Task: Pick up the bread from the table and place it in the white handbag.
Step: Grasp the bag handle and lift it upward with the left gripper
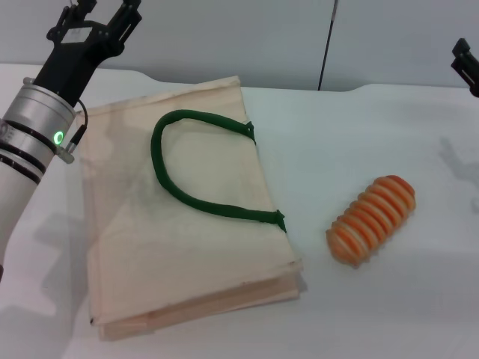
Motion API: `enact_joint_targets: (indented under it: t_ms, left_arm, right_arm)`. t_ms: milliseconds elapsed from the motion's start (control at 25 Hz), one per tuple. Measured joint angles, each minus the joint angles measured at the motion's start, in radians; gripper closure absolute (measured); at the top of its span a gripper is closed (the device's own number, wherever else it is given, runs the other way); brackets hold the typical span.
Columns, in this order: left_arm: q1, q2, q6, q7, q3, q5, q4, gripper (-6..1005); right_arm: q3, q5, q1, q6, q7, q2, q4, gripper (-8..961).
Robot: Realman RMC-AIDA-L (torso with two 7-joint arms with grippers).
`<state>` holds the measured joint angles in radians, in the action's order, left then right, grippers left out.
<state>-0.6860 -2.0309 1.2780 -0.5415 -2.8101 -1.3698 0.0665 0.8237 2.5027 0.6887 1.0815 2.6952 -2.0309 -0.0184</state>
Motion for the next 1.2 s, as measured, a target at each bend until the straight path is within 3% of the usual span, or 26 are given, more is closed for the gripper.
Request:
enact_joint_targets:
  t_ms: [600, 800, 1040, 1200]
  left_arm:
    - [0.001, 0.001, -0.002, -0.032, 0.006, -0.004, -0.002, 163]
    - [-0.015, 0.008, -0.005, -0.129, -0.001, 0.074, -0.041, 162]
    - [-0.098, 0.020, -0.004, -0.589, -0.010, 0.348, -0.287, 158]
    - [-0.151, 0.058, 0.005, -0.964, -0.053, 0.548, -0.445, 166]
  right_arm:
    - [0.000, 0.005, 0.000, 0.000, -0.008, 0.000, 0.000, 60]
    - [0.000, 0.005, -0.004, 0.000, -0.008, 0.000, 0.000, 60]
    - [-0.001, 0.005, -0.009, 0.000, -0.009, 0.001, 0.000, 60]
    - [-0.002, 0.005, -0.009, -0.001, -0.009, 0.002, 0.001, 60]
